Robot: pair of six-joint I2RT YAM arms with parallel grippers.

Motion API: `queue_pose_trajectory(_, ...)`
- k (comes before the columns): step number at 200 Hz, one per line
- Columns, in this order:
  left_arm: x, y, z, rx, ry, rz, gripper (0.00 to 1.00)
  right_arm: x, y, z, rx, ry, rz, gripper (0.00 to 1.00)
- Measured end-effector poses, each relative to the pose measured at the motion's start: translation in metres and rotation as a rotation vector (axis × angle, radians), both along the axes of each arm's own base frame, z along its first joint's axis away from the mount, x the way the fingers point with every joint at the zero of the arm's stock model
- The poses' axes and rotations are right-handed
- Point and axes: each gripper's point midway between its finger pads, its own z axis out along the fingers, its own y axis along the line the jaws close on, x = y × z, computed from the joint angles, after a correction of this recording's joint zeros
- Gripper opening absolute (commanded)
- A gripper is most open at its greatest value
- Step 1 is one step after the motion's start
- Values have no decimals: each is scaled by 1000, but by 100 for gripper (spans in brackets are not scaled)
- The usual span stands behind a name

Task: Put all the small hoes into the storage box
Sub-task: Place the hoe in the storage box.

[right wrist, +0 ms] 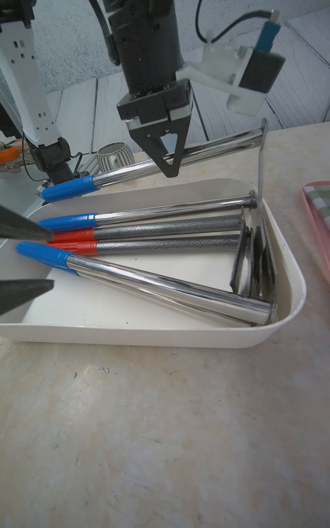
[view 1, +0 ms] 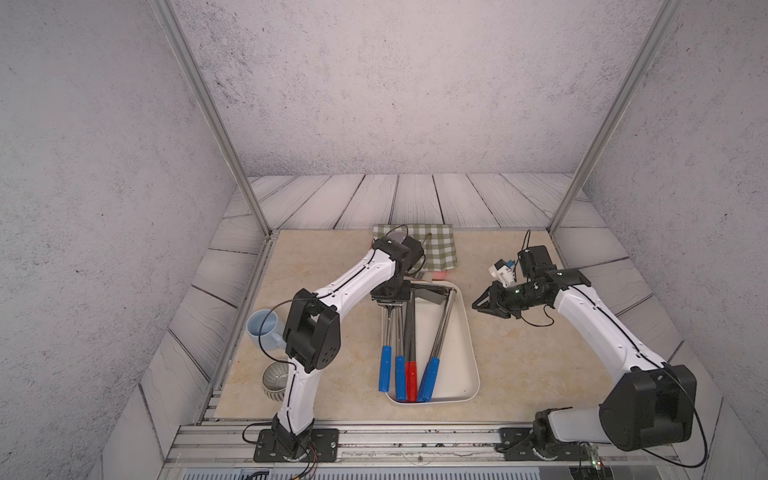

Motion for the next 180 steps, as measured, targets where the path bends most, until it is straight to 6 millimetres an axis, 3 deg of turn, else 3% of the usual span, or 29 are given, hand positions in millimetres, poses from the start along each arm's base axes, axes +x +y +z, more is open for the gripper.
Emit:
queue_pose_trajectory(52, -1, 0, -16, 36, 47, 14, 0, 0, -1, 0, 0, -4, 3, 26)
queue_pose_trajectory(180, -1, -5, -14, 63, 90, 15, 0, -2, -2, -2, 10, 6, 2, 26)
